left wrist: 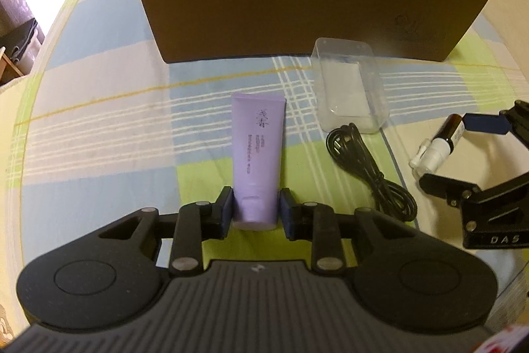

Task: Organize rigid objects
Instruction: 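Grasp the lilac tube with the left gripper while the right grasps the white dropper bottle, then lift the lilac tube with the left gripper while the right lifts the dropper bottle over the box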

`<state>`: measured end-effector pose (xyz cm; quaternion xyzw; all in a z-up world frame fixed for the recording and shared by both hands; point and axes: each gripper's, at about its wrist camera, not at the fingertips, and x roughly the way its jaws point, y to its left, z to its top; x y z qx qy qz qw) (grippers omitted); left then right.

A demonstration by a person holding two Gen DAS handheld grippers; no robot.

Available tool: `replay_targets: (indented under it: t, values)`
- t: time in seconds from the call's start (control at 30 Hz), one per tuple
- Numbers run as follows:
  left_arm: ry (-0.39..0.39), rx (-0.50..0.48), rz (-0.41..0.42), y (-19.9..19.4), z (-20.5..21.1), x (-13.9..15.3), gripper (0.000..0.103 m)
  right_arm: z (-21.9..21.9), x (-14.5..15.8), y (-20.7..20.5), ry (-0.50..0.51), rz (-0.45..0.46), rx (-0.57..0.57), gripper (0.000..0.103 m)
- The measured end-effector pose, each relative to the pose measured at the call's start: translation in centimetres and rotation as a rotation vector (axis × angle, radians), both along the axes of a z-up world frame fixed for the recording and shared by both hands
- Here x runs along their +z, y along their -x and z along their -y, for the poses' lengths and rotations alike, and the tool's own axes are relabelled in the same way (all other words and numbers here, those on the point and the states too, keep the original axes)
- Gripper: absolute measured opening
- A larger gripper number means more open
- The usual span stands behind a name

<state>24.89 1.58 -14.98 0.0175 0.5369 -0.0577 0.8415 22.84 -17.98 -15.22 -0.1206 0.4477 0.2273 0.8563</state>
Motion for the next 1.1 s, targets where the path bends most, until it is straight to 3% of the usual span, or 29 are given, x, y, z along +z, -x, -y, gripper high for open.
replay_targets:
  t: [0.33,1.1]
  values:
    - [-0.027,-0.014,0.011,-1.8,0.9,-0.2,0.031,-0.5,-0.5,-1.1,0.012,-0.005,-0.026,0.086]
    - [-0.030,-0.021,0.030,-2.7,1.0,-0.3,0.029,0.0,0.2,-1.4,-0.020,-0.005,-0.061,0.086]
